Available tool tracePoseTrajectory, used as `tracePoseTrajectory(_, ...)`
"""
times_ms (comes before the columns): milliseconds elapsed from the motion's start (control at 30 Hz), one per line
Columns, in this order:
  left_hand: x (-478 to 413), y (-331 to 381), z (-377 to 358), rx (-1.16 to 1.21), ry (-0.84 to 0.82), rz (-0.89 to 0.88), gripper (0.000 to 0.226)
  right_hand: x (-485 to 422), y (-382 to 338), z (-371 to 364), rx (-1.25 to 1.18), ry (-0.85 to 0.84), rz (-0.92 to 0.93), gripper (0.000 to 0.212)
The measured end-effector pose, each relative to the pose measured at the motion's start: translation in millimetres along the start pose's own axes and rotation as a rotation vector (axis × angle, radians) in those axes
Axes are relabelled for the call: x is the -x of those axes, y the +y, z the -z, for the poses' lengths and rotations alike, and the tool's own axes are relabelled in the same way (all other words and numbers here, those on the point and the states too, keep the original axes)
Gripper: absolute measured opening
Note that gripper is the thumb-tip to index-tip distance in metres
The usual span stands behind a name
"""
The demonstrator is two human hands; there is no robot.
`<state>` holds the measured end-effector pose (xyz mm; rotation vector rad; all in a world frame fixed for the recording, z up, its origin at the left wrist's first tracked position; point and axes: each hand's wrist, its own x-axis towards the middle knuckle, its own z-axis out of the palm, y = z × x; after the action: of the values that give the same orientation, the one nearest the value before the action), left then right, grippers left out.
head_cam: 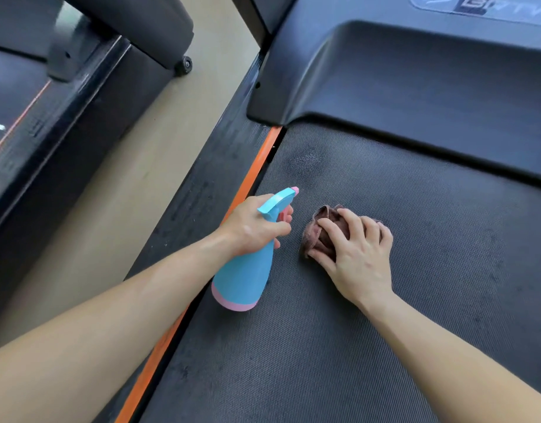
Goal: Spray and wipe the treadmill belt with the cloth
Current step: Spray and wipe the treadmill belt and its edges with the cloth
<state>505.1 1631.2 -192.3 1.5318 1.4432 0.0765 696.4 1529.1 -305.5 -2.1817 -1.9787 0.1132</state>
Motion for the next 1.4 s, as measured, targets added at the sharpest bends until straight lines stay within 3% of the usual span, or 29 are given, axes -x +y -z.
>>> tracePoseTrajectory(267, -3.4, -0.2, -4.3, -0.013, 0.028, 0.042, 0.013, 2.6, 1.1, -1.2, -0.02, 0.028, -0.019, 0.058)
tracePoseTrajectory(367, -3.2, -6.1, 5.4, 0.111, 0.054, 0.05, 0.031, -10.4, 4.5, -1.5, -0.023, 0.062, -0.097, 0.052)
tracePoseTrajectory(433, -4.3, -8.9, 12.2, 0.168, 0.092, 0.054, 0.045, -32.4, 8.2, 0.3, -0.034, 0.071, -0.179, 0.049)
tracePoseTrajectory(600, -10.9, -7.9, 25.6, 0.176, 0.128, 0.031, 0.042, -151.9, 7.3, 6.7, -0.067, -0.03, -0.232, 0.04)
tracePoseTrajectory(700, -12.8, -8.8, 31.2, 0.193, 0.14, 0.021, 0.043, -177.7, -16.1, -0.2, -0.04, -0.043, -0.171, 0.042)
tracePoseTrajectory(800, -13.3, -12.6, 36.4, 0.179, 0.149, 0.037, 0.044, -131.5, -39.3, -8.5, 0.019, 0.008, -0.068, 0.058)
tracePoseTrajectory(967, -14.1, -18.3, 40.5, 0.204, 0.163, 0.048, 0.041, -106.7, -12.1, -12.6, 0.084, 0.024, 0.291, 0.054)
tracePoseTrajectory(1167, -22.3, -25.4, 37.7, 0.226, 0.213, 0.069, 0.03, -191.0, -24.8, -13.5, 0.067, 0.008, -0.048, 0.036)
tracePoseTrajectory(1267, -24.8, -23.7, 40.8, 0.264, 0.194, 0.071, 0.031, -133.2, -39.8, -14.7, 0.078, 0.099, 0.029, 0.039)
tracePoseTrajectory(1400, -31.9, -22.9, 46.1, 0.297, 0.195, 0.073, 0.03, -92.5, -31.8, -14.1, 0.082, 0.042, 0.322, 0.047)
